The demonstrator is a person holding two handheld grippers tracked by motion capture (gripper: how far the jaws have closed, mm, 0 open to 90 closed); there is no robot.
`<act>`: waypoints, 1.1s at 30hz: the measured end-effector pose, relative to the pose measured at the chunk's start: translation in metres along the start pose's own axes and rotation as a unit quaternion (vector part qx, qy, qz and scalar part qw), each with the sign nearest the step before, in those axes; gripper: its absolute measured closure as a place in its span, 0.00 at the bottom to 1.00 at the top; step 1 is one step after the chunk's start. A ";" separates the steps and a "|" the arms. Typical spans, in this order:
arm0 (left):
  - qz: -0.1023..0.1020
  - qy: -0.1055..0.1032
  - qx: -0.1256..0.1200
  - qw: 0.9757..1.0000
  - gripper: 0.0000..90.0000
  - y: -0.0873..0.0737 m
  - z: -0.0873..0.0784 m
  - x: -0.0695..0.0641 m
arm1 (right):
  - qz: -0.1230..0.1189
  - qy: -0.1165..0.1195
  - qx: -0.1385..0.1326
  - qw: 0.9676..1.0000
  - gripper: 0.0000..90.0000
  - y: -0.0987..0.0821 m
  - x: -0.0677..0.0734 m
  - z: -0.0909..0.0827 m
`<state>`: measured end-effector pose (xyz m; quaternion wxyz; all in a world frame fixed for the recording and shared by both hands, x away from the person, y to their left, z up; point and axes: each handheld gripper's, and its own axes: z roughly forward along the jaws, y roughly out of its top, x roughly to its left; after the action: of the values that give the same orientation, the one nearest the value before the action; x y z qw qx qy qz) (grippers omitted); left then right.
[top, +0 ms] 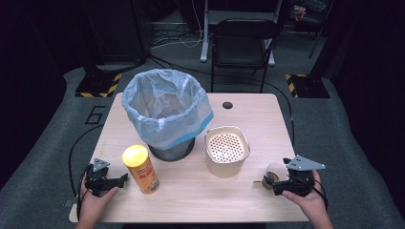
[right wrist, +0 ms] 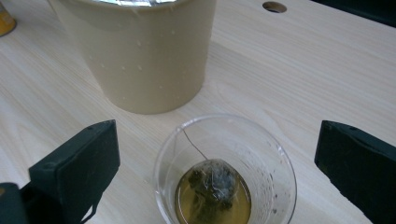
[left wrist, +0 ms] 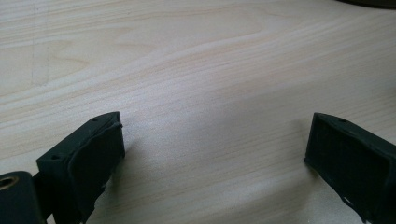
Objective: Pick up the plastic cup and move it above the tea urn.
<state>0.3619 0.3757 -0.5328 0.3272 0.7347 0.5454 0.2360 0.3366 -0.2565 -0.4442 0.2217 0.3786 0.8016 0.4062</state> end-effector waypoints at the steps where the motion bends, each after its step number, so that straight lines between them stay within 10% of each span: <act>1: 0.000 0.000 0.000 1.000 0.05 0.000 0.000 0.000 | 0.004 -0.004 0.000 1.000 0.00 -0.003 -0.001 0.002; 33: -0.001 0.000 0.000 1.000 0.05 0.000 0.000 0.000 | 0.017 0.037 -0.001 0.999 0.36 -0.035 -0.014 0.026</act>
<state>0.3619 0.3755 -0.5328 0.3279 0.7340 0.5460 0.2357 0.3475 -0.2685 -0.4875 0.1857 0.3765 0.8023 0.4244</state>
